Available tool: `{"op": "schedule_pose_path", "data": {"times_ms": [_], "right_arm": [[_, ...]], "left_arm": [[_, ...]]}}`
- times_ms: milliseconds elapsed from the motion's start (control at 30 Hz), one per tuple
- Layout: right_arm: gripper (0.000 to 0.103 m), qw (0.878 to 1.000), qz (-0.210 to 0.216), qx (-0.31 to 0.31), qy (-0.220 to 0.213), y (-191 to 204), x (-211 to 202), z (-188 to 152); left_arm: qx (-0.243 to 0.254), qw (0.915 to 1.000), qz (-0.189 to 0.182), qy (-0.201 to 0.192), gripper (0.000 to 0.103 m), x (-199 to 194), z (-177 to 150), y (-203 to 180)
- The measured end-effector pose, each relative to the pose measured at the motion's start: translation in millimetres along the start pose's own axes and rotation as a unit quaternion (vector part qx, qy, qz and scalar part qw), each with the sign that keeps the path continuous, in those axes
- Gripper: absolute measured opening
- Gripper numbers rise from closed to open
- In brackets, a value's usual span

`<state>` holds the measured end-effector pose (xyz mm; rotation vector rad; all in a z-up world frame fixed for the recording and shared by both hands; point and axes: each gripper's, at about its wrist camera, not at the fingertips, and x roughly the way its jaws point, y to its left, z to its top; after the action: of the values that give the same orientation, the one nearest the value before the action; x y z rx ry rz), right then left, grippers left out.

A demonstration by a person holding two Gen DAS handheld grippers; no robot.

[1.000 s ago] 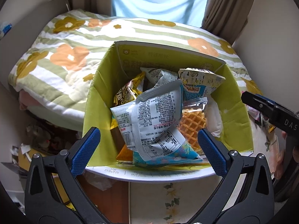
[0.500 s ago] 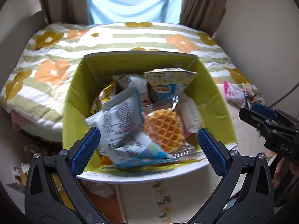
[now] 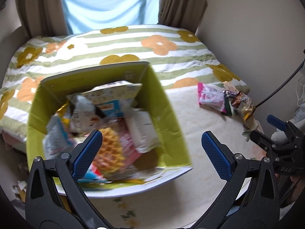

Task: Organize snacks
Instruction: 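Withdraw both tools from the box toward the pink bag and chip bag, then grasp the pink candy bag with the left tool while the right tool grasps the chip bag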

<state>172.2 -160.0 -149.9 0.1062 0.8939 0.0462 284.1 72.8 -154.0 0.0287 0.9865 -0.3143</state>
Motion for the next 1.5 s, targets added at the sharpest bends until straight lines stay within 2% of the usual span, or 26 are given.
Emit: {"op": "schedule_pose_path", "data": {"times_ms": [333, 467, 567, 767, 967, 1233, 1300, 1367, 1433, 1500], "right_arm": [[0.101, 0.998, -0.008, -0.054, -0.004, -108, 12, 12], [0.101, 0.997, 0.001, -0.064, 0.032, -141, 37, 18], [0.101, 0.997, 0.006, -0.071, 0.041, -164, 54, 19], [0.101, 0.992, 0.000, -0.109, 0.058, -180, 89, 12], [0.101, 0.992, -0.002, -0.104, 0.072, -196, 121, 11], [0.100, 0.990, -0.001, -0.106, 0.095, -199, 154, 3], [0.096, 0.990, -0.003, -0.101, 0.097, -202, 157, 3], [0.085, 0.990, -0.002, -0.097, 0.105, -205, 162, 3], [0.084, 0.990, 0.001, -0.094, 0.109, -207, 165, 3], [0.076, 0.989, 0.005, -0.095, 0.115, -206, 168, 3]], "left_arm": [[0.007, 0.9995, -0.012, 0.028, 0.103, 71, 41, -127], [-0.001, 0.9986, -0.017, 0.050, 0.103, 111, 51, -161], [-0.002, 0.9977, -0.014, 0.066, 0.103, 139, 55, -177], [0.008, 0.9956, -0.009, 0.093, 0.103, 187, 57, -195], [0.023, 0.9930, -0.014, 0.115, 0.103, 224, 62, -203], [0.060, 0.9871, -0.022, 0.147, 0.103, 272, 64, -214], [0.067, 0.9856, -0.026, 0.153, 0.103, 281, 65, -216], [0.072, 0.9846, -0.028, 0.157, 0.103, 287, 67, -218], [0.076, 0.9841, -0.028, 0.158, 0.103, 292, 69, -218], [0.080, 0.9836, -0.027, 0.160, 0.103, 297, 72, -220]]}}
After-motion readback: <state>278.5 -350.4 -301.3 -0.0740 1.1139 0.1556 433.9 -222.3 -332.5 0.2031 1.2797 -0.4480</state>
